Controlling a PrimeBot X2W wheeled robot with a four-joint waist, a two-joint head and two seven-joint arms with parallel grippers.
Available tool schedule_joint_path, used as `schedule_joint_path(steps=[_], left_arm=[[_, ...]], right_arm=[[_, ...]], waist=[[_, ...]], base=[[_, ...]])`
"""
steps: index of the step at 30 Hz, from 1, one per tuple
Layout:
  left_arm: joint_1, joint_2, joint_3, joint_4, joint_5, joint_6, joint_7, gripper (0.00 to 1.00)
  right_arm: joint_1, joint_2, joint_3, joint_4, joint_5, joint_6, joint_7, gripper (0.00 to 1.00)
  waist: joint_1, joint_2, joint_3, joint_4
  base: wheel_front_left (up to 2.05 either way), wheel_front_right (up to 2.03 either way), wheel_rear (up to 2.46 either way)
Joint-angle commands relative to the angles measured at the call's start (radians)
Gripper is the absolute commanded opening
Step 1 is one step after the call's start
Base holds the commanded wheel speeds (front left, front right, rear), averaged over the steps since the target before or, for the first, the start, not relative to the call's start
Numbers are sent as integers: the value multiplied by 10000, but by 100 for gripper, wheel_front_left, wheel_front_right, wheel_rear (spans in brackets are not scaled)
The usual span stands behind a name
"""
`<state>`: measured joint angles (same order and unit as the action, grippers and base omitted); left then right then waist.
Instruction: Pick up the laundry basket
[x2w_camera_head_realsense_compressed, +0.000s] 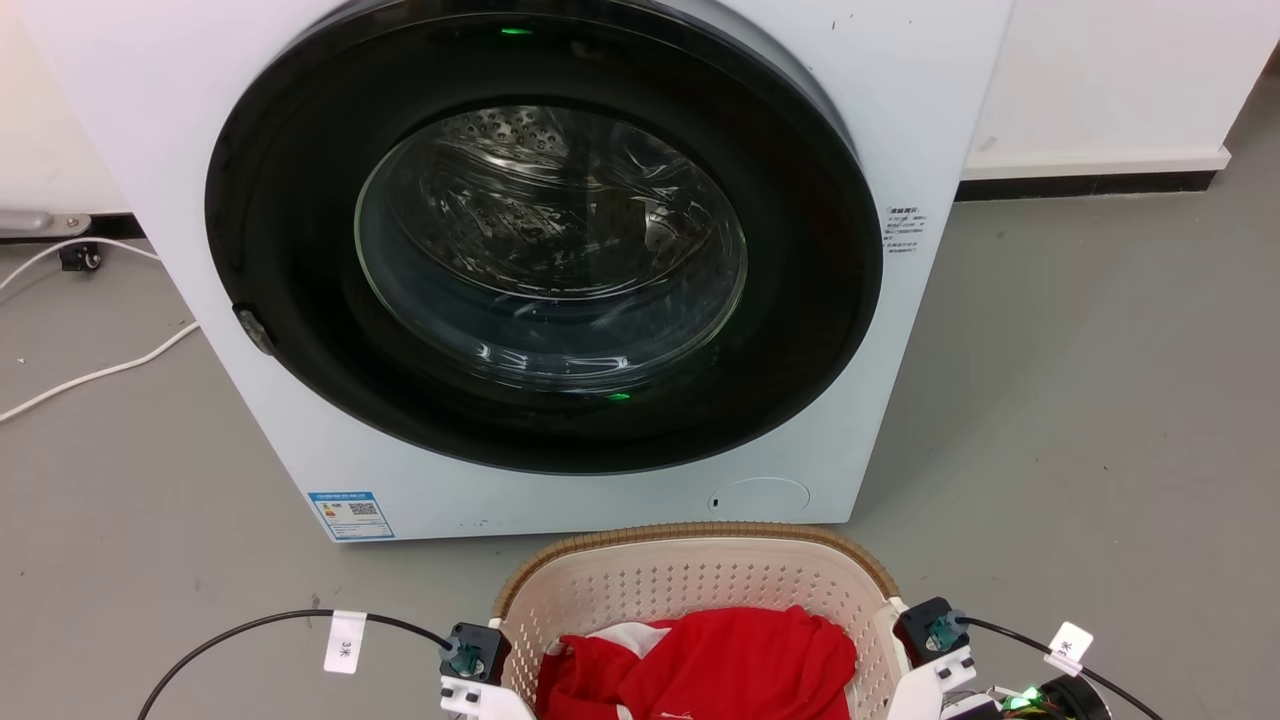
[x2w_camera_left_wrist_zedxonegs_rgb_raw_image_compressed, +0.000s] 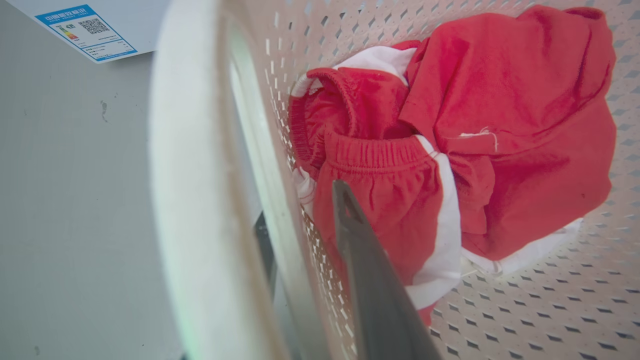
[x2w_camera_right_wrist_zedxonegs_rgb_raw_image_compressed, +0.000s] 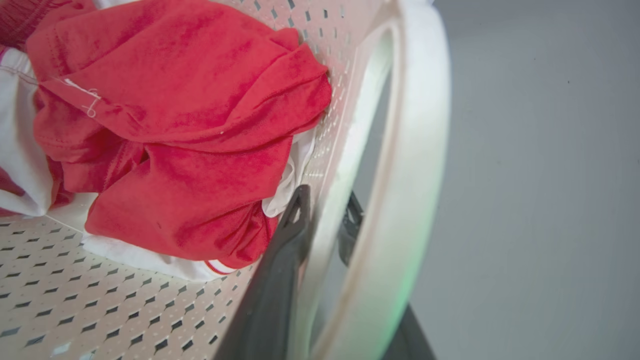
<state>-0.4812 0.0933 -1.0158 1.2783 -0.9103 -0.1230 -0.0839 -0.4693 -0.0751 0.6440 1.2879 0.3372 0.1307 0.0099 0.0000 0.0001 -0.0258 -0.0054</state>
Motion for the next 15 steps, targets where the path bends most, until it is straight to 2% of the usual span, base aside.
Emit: schedule_joint_path(steps=[1, 15], left_arm=[[-186, 126, -52, 2, 12, -133, -105, 0], [-245, 143, -286, 40, -229, -132, -132, 0]], right_arm=[[-15, -180, 84, 5, 2, 0, 9, 0], [-43, -167, 137, 6, 58, 0, 16, 0]], waist=[[0, -1, 5, 2], [0, -1, 29, -6]], base=[[0, 0, 0], [0, 0, 0]])
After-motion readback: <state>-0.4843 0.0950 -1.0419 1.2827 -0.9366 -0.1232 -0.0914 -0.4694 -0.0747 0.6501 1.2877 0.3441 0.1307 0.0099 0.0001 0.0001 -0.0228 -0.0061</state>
